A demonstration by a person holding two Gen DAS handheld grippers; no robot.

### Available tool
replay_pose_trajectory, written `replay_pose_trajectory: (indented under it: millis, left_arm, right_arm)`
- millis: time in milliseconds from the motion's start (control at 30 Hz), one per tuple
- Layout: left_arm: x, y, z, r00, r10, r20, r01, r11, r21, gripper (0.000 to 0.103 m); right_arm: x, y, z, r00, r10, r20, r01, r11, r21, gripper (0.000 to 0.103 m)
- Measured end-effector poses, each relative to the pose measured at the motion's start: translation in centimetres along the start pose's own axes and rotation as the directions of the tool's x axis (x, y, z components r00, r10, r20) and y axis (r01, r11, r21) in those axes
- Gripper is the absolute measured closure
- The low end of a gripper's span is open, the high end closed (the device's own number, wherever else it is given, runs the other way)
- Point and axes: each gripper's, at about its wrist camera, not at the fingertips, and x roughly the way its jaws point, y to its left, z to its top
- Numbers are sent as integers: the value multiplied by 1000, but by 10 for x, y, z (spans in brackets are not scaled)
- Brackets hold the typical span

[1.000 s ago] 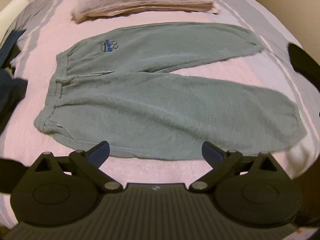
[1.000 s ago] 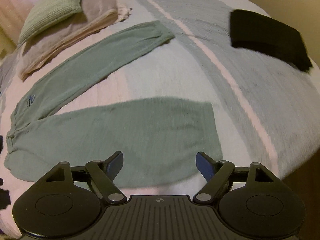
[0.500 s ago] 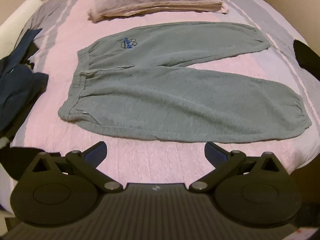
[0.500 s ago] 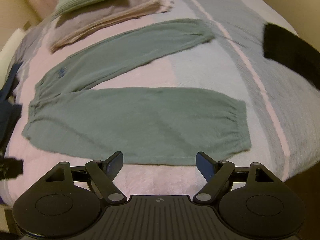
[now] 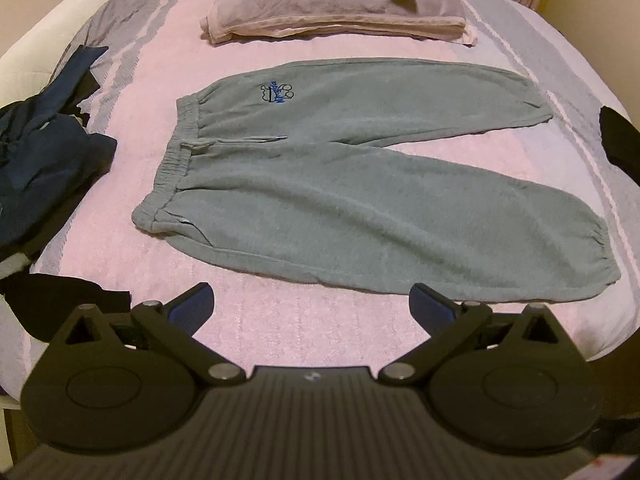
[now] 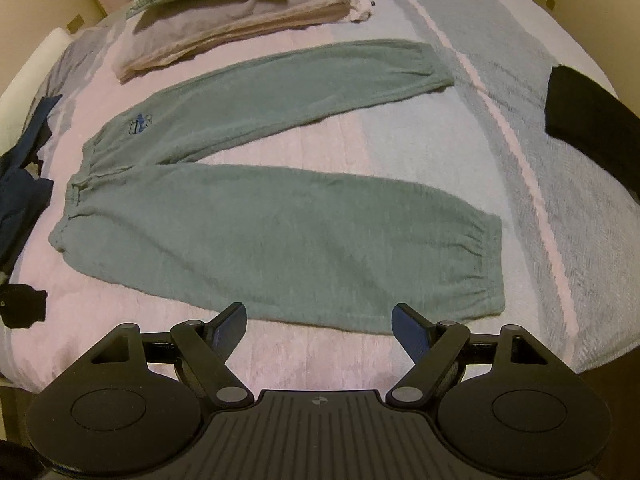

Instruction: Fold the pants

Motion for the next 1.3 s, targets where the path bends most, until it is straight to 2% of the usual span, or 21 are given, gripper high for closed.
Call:
replay_pose_trajectory:
  millis: [200, 767, 1100, 1300]
  left_arm:
    - [5, -1, -4, 1000, -17, -18, 17, 1000, 11, 1]
    - [8, 9, -1, 1000, -28, -13, 28, 1000, 4, 1]
    - [13, 20, -5, 999, -20, -33, 20, 1000, 1, 1]
    - [15, 31, -2, 999, -13, -41, 13, 1000, -5, 1]
  right_arm:
    - [2, 1, -9, 1000, -3, -30, 4, 1000, 20, 26]
    - [8, 18, -12, 999, 3, -39, -2, 1000, 28, 26]
    - [19, 32, -8, 999, 12, -52, -12, 1000, 2, 26]
    - [26, 53, 0, 998, 10, -61, -13, 999, -40, 26]
